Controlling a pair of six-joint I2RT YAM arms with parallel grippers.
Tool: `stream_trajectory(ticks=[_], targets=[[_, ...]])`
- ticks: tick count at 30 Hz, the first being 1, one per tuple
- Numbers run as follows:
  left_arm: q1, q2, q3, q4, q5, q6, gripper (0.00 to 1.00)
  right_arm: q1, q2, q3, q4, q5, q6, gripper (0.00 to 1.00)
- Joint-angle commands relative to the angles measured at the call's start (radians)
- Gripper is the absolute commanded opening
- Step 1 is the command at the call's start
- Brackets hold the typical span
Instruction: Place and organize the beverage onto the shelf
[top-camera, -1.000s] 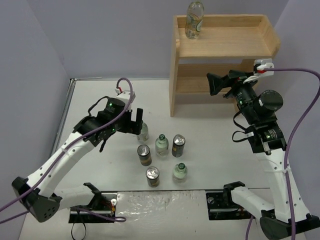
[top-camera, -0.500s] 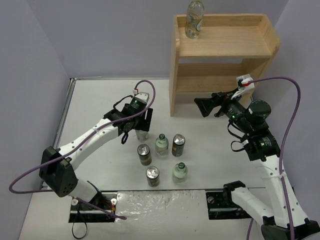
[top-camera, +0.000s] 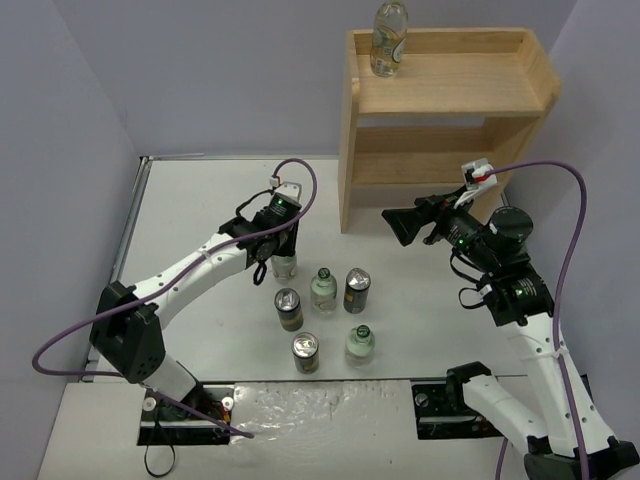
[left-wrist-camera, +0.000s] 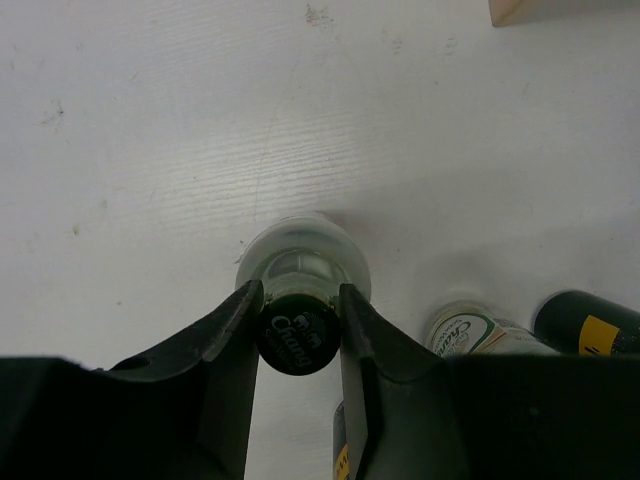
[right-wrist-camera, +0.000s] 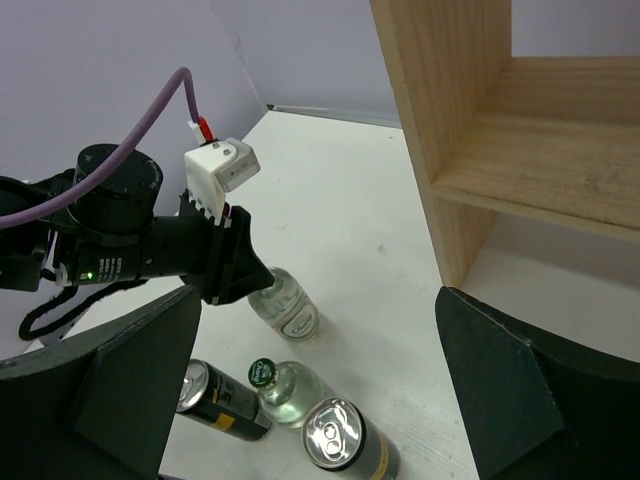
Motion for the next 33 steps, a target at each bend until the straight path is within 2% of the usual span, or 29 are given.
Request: stream_trajectory(ticks=[1, 8, 11, 12, 15, 16, 19, 23, 26, 33], targets=[[-0.008, -0.053, 0.020, 0.031, -0.039, -0.006, 0.02, 0.016, 0.008, -0.017, 0.058, -0.031, -0.003, 0.99], [-0.027, -0.114, 0.131, -0.074, -0.082, -0.001, 0.02, 0.088, 0.077, -0.080, 0.225, -0.128, 0.023, 0.99], [-0.033, -0.146, 0.212, -0.153, -0.105, 0.002, 0.02, 0.224, 0.153, -0.074, 0.270, -0.126, -0.029, 0.98], [-0.036, -0.153, 0.235, -0.198, -0.109, 0.003, 0.03, 0.311, 0.172, -0.069, 0.273, -0.117, -0.084, 0.98], [-0.039, -0.177, 0.338, -0.283, -0.129, 0.000, 0.03, 0.457, 0.248, -0.037, 0.281, 0.007, -0.193, 0.99], [-0.041, -0.179, 0.388, -0.333, -0.129, 0.000, 0.02, 0.544, 0.288, -0.030, 0.285, 0.088, -0.257, 1.00], [-0.044, -0.188, 0.463, -0.433, -0.108, 0.006, 0.03, 0.646, 0.375, 0.006, 0.339, 0.180, -0.311, 1.00], [-0.045, -0.188, 0.601, -0.519, -0.025, 0.020, 0.02, 0.680, 0.454, 0.001, 0.517, 0.314, -0.319, 0.99], [-0.054, -0.185, 0.681, -0.570, 0.038, 0.034, 0.03, 0.680, 0.506, 0.013, 0.595, 0.294, -0.359, 0.99], [-0.073, -0.150, 0.832, -0.677, 0.093, 0.062, 0.02, 0.692, 0.652, 0.121, 0.621, 0.256, -0.387, 0.96]])
